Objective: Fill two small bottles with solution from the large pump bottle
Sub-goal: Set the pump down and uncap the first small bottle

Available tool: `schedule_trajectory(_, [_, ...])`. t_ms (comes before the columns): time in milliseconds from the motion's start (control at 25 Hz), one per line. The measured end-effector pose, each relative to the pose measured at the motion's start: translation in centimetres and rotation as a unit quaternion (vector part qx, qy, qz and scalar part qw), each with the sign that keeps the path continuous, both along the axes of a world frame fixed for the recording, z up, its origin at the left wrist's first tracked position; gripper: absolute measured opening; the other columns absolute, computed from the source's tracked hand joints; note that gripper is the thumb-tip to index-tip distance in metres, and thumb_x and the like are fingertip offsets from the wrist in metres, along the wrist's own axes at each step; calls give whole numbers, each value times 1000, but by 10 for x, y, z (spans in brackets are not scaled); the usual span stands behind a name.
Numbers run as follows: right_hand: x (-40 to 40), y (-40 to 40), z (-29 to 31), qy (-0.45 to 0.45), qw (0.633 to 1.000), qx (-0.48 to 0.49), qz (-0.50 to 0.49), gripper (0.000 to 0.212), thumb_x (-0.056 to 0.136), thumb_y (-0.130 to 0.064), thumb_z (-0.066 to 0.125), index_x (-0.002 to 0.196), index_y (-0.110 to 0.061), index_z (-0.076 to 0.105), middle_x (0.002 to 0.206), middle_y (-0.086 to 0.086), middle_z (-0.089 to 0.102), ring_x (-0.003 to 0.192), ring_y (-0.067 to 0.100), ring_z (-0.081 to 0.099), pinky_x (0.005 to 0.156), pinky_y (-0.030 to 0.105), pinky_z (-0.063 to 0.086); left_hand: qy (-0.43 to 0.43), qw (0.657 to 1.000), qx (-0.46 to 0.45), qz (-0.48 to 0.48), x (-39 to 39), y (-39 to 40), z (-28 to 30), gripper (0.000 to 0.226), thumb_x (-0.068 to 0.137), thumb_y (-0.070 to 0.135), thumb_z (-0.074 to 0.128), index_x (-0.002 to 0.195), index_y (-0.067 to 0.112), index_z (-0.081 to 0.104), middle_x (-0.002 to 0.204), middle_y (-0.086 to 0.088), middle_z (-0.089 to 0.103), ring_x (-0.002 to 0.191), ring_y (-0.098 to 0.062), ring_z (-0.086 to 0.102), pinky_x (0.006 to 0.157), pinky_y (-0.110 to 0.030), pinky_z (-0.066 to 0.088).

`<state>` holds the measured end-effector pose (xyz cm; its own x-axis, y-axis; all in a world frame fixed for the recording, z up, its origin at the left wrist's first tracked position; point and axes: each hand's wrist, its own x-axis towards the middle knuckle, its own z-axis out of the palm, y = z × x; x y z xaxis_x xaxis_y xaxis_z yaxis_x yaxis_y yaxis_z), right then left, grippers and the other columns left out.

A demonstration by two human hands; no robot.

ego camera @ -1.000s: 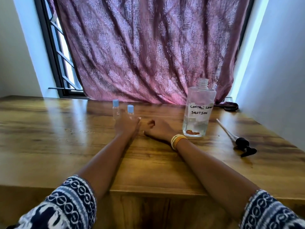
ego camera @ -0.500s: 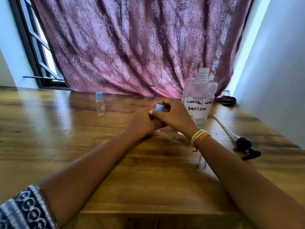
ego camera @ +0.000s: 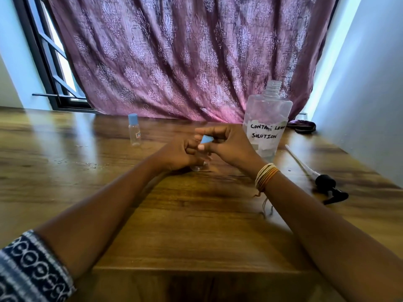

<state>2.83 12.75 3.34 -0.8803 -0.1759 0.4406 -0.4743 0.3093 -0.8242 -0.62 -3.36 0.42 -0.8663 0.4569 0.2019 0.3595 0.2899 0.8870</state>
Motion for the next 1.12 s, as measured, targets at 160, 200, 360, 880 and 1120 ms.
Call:
schedule_trajectory(160, [-2,0,3,-57,997,-3,58,55,80,20,56,131,0,53,125,18,63,111,18,65,92,35,53,5,1000,14,-16,2,0,1,29,75,-9,72,104,-8,67,98,-18,74,82,-16,72,78,-35,59])
schedule_trajectory(200, [-3,0,2,-55,998,2,44,52,81,16,60,130,-1,54,124,17,64,111,19,64,92,33,52,1,1000,21,-19,3,0,1,24,76,-10,71,100,-5,68,91,-13,75,77,-13,72,74,-32,60])
schedule_trajectory(360, [-9,-1,-10,-20,998,-26,-53,35,75,-4,79,108,-4,66,75,4,63,71,13,60,74,27,54,-11,999,4,-32,0,-2,2,30,77,-13,68,104,0,65,97,-16,72,70,-1,70,67,-16,55])
schedule_trajectory(880, [-11,0,-12,-16,997,-63,-35,31,78,2,72,107,-9,66,90,5,71,74,1,65,71,15,54,67,994,-88,-14,-3,-8,8,20,74,4,78,90,15,71,63,17,66,55,8,54,60,-10,42])
schedule_trajectory(1120, [-9,-5,-17,-5,996,-59,-68,31,76,-5,77,105,-8,65,80,-2,66,70,3,62,68,14,53,79,992,-96,-8,-5,-12,10,28,71,6,82,71,31,68,65,11,66,59,1,55,62,-19,43])
